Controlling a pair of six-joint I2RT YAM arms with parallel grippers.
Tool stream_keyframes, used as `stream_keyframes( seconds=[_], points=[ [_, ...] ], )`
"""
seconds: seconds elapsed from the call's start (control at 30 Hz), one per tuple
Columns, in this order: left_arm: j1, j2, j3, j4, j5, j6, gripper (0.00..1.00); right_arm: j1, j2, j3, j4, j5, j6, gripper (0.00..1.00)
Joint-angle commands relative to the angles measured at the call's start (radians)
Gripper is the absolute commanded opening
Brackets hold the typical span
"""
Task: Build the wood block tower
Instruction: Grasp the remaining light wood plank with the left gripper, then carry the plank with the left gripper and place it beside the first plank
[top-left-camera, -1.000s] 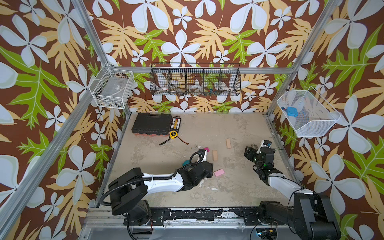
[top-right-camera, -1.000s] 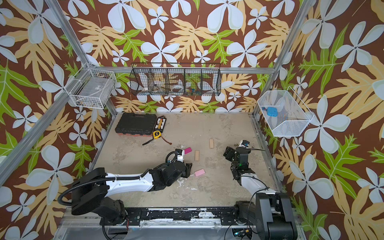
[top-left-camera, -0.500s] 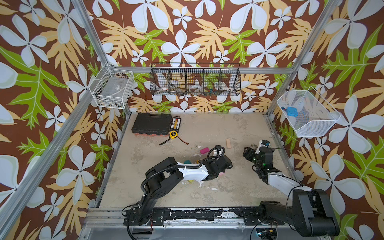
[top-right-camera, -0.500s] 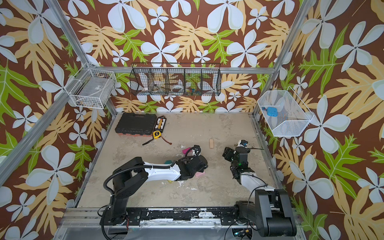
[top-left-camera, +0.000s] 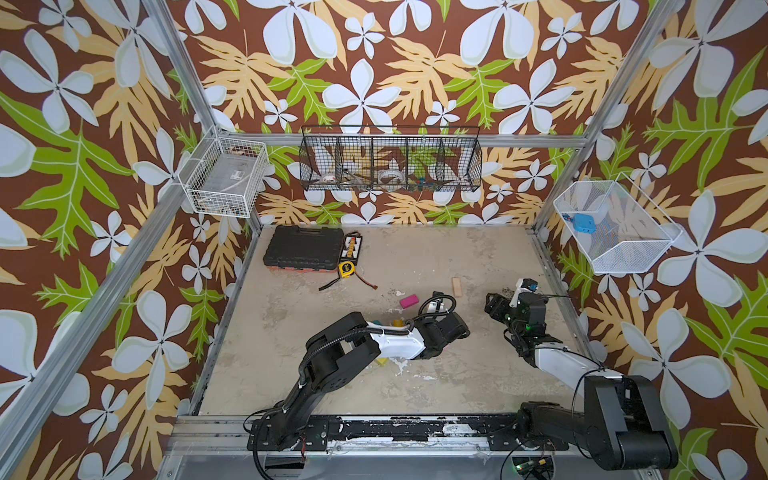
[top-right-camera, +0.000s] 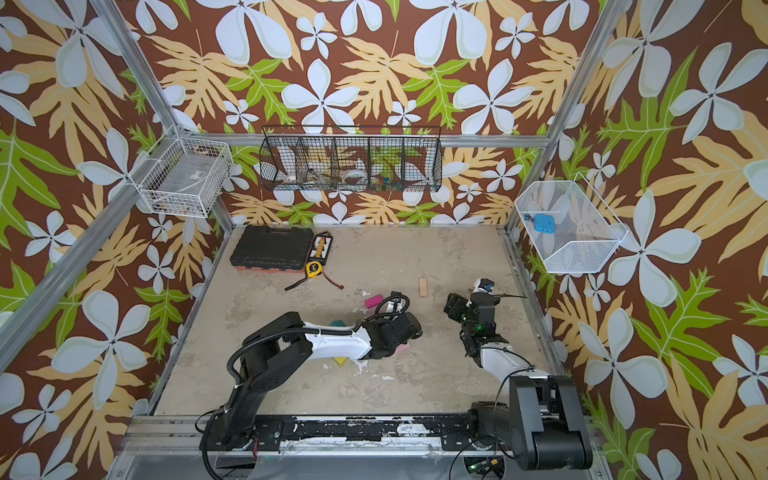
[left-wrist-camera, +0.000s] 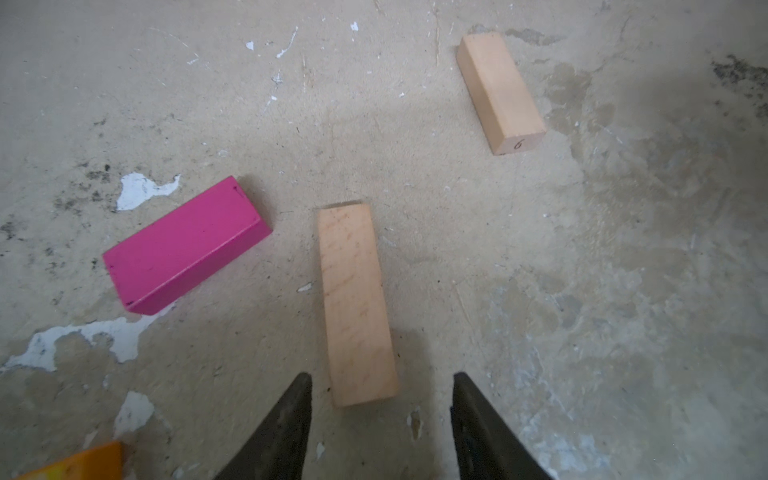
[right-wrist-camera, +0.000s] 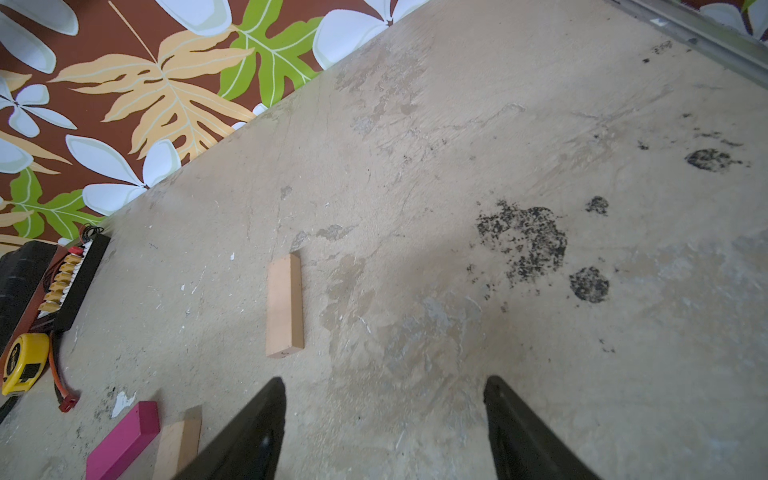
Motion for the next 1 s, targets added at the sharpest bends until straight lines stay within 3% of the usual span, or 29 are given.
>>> stream_keyframes(
  seconds=[0.0, 0.27, 0.57, 0.97],
  points=[
    [0.015, 0.024, 0.029, -0.014, 0.016, 0.009, 0.53, 0.001, 0.001, 0.004, 0.021, -0.003, -0.006, 0.75],
    [0.027, 0.049, 0.059, -0.017, 0.012, 0.015, 0.48, 0.001, 0.005, 0.007, 0.018, -0.006, -0.007, 0.75],
    [0.033, 0.069, 0.090, -0.014, 0.035, 0.020, 0.29, 0.000, 0.012, 0.011, 0.015, -0.005, -0.007, 0.74],
    [0.093, 0.147, 0.279, -0.032, 0.106, 0.075, 0.24, 0.001, 0.011, 0.011, 0.015, 0.000, -0.004, 0.74]
  ],
)
